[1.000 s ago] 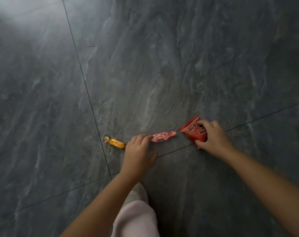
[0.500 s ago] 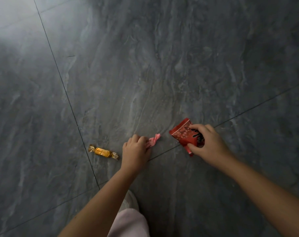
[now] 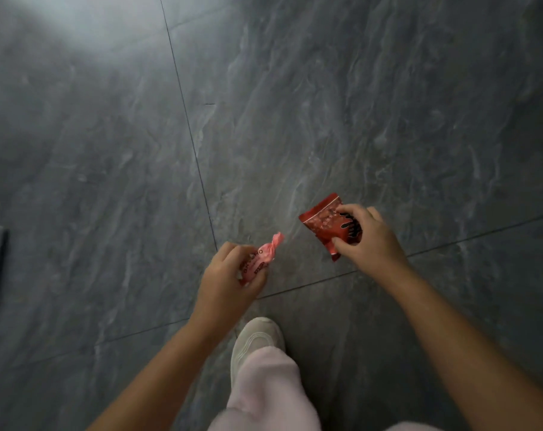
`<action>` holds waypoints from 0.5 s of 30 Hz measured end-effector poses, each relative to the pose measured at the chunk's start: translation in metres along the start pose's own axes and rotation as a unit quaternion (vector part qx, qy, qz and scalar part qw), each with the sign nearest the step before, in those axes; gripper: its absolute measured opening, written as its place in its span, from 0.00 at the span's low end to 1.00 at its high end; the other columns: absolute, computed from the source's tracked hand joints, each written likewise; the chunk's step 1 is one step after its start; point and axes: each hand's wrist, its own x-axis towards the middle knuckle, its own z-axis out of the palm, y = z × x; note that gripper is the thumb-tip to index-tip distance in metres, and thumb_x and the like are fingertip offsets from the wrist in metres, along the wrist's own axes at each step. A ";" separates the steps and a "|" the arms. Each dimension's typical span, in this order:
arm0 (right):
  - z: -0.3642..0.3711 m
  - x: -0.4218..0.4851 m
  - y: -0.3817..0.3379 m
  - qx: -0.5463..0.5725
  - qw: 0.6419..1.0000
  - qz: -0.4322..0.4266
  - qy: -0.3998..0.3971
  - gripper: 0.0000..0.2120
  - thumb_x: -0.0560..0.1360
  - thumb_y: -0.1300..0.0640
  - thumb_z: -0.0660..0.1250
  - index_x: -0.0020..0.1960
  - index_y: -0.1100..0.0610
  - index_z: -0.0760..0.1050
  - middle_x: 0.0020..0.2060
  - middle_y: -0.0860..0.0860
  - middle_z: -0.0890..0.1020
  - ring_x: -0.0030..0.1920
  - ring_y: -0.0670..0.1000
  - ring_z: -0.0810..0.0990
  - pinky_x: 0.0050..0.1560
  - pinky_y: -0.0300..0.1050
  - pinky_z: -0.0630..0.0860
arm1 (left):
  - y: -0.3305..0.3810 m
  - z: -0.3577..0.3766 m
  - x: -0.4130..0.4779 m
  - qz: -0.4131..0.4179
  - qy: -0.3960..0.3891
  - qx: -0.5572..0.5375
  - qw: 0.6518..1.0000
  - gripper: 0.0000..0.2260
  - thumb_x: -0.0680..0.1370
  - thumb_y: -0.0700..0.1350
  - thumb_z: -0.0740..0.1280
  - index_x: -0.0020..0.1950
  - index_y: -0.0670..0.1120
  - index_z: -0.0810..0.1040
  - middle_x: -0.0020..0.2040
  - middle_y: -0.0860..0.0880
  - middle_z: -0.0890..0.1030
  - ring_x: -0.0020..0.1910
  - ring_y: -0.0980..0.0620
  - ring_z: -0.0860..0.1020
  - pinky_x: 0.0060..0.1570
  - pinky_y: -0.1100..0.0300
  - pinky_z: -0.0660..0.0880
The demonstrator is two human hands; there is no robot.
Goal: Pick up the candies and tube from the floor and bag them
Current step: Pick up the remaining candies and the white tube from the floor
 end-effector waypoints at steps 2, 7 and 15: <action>-0.019 -0.012 -0.028 0.008 1.000 0.006 0.000 0.23 0.66 0.62 0.71 0.59 0.53 0.71 0.52 0.53 0.72 0.48 0.51 0.74 0.48 0.40 0.70 | 0.022 -0.033 0.002 0.007 -0.011 0.007 1.000 0.12 0.68 0.51 0.66 0.46 0.45 0.79 0.39 0.55 0.73 0.39 0.62 0.73 0.38 0.74 0.67; -0.088 -0.049 -0.112 0.026 0.999 0.021 0.009 0.23 0.65 0.63 0.71 0.59 0.54 0.72 0.50 0.52 0.70 0.48 0.50 0.74 0.48 0.40 0.71 | 0.092 -0.126 0.000 0.050 -0.021 0.028 0.998 0.16 0.70 0.52 0.64 0.48 0.42 0.79 0.40 0.53 0.73 0.36 0.58 0.71 0.32 0.66 0.72; -0.199 -0.138 -0.245 0.056 0.997 0.031 0.031 0.23 0.65 0.63 0.72 0.58 0.52 0.72 0.50 0.50 0.71 0.44 0.46 0.73 0.40 0.18 0.65 | 0.218 -0.238 -0.043 0.037 -0.021 0.035 0.998 0.16 0.70 0.53 0.63 0.47 0.43 0.79 0.39 0.51 0.75 0.35 0.57 0.72 0.34 0.66 0.70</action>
